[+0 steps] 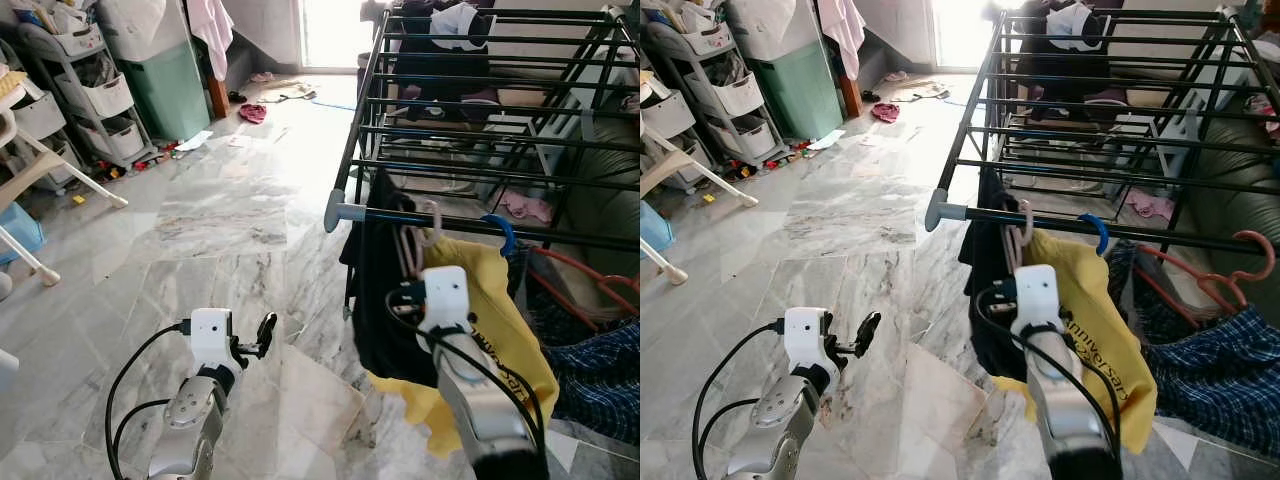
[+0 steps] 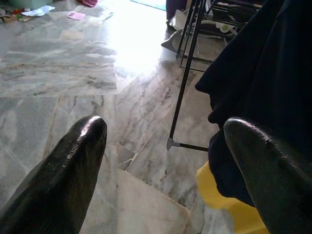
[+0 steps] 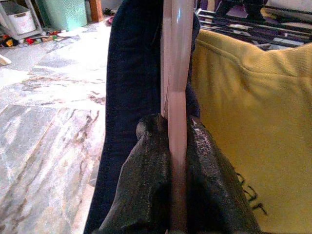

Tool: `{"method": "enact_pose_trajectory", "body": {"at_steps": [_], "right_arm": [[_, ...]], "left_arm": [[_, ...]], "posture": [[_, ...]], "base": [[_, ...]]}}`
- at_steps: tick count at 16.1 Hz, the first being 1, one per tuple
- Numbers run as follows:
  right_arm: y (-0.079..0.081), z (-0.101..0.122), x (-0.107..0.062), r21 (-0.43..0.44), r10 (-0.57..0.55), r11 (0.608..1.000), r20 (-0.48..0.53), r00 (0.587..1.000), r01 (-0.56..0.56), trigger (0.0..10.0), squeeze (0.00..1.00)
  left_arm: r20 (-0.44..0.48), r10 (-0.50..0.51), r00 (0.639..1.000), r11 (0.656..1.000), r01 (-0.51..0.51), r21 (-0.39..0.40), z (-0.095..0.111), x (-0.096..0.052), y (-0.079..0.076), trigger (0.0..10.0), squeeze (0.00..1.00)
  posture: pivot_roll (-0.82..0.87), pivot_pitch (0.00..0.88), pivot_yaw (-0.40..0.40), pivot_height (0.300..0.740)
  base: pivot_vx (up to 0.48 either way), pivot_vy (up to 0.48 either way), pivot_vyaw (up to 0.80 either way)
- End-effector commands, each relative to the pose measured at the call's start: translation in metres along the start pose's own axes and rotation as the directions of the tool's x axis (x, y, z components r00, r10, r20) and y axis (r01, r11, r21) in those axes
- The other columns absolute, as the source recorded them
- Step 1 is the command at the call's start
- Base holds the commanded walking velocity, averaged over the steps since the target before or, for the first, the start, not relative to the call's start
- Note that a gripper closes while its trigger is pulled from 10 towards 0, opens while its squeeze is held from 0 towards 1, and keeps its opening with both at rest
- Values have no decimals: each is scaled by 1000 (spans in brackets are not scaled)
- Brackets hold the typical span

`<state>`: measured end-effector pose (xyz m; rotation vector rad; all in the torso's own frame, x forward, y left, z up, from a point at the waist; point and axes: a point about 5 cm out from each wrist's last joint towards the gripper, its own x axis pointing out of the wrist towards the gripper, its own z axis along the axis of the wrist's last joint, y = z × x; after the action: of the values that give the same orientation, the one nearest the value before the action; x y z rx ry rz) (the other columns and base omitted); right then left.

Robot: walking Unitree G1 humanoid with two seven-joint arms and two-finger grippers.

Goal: Hang hanger

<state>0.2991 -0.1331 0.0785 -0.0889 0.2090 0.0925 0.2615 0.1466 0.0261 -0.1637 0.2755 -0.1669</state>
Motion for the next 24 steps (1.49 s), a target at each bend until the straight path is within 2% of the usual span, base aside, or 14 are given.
{"method": "enact_pose_trajectory", "body": {"at_steps": [1, 4, 5, 6, 12, 16, 20, 24], "right_arm": [[7, 10, 7, 26, 14, 1000, 5, 1000, -14, 10000, 0], [10, 9, 12, 52, 10, 999, -31, 999, -9, 10000, 0], [10, 10, 13, 51, 12, 999, -44, 999, -9, 10000, 0], [8, 6, 14, 53, 0, 999, -64, 998, 4, 10000, 0], [3, -1, 20, 72, -11, 997, -133, 991, 21, 10000, 0], [6, 3, 31, 38, -8, 999, -171, 985, 15, 10000, 0], [25, 12, 44, 41, 41, 999, -211, 977, -33, 10000, 0], [42, 5, 44, 48, 90, 996, -262, 961, -80, 10000, 0]], "left_arm": [[0, -2, 1000, 1000, 2, 5, 0, 0, 2, 10000, 0], [17, -20, 1000, 1000, 20, -3, 2, 1, -1, 10000, 0], [79, -88, 993, 995, 91, -42, 11, 1, -8, 10000, 0], [80, -106, 991, 994, 109, -33, 12, 1, -10, 10000, 0], [57, -99, 993, 995, 101, -29, 8, 2, -8, 10000, 0], [55, -102, 993, 994, 104, -31, 9, 3, -9, 10000, 0], [48, -107, 993, 994, 108, -28, 8, 4, -10, 10000, 0], [45, -105, 993, 994, 106, -22, 8, 4, -9, 10000, 0]], "posture": [[-159, 0, 69, 740], [-158, 0, 64, 740], [-157, 0, 62, 740], [-154, 0, 62, 740], [-159, 0, 70, 740], [-161, 0, 70, 740], [-154, 0, 69, 740], [-147, 0, 67, 740]], "base": [[0, 0, 0], [0, 0, 0], [0, 0, 0], [0, 0, 0], [0, 0, 0], [0, 0, 0], [0, 0, 0], [0, 0, 0]]}}
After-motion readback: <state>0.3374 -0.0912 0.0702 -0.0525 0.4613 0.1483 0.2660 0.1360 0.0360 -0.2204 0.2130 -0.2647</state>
